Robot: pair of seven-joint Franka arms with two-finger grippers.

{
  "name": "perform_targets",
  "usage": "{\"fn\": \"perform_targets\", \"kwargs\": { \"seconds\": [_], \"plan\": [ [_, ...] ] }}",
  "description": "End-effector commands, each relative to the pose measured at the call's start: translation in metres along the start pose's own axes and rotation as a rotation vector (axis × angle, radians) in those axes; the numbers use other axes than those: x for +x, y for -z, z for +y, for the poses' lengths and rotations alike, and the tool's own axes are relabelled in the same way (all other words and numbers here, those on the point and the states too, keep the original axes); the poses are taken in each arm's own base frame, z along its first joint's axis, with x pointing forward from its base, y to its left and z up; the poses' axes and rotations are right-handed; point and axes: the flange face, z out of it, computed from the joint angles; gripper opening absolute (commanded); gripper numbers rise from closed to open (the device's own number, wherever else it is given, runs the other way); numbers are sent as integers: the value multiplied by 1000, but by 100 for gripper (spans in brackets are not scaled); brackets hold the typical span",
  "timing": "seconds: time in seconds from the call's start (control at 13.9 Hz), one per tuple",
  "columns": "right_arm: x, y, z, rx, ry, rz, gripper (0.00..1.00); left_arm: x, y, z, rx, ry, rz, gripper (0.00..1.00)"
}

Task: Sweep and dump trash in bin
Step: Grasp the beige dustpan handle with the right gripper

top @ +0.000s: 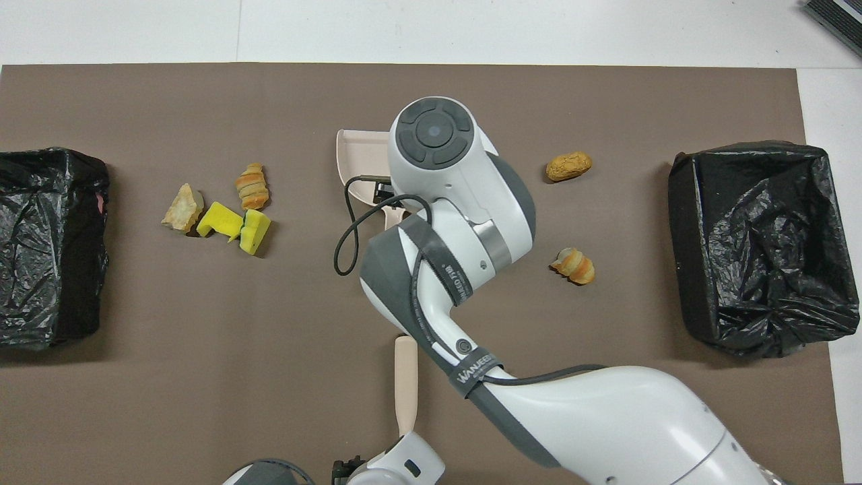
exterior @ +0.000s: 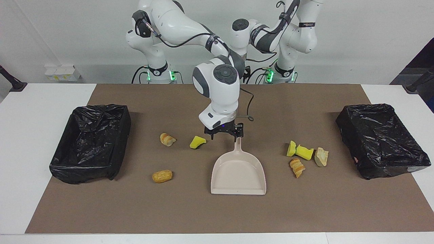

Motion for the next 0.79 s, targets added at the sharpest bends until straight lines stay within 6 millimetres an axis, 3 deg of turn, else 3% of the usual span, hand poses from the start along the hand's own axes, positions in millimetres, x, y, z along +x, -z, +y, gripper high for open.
{"fn": "perform_targets", "kwargs": {
  "seconds": [0.0, 0.22, 0.36, 0.43, 0.51, 0.72],
  "plan": [
    [-5, -7, -18, -5, 4, 22, 100, -18, -11, 8, -8, -24, -6, 100],
    [-11, -11, -24, -3, 26, 14, 100, -29, -21, 18, -13, -32, -2, 100],
    [-19, -34, -34, -12, 39, 0, 100, -28, -33, 23, -14, -31, -2, 100],
    [-26, -44, -43, -9, 55, 2, 98, -29, -42, 26, -7, -34, -8, 83],
    [-25, -50, -43, -19, 59, 3, 89, -28, -42, 27, -4, -33, -11, 77],
    [-29, -57, -41, -33, 76, 8, 70, -29, -35, 28, 16, -33, -24, 78]
  ]
}}
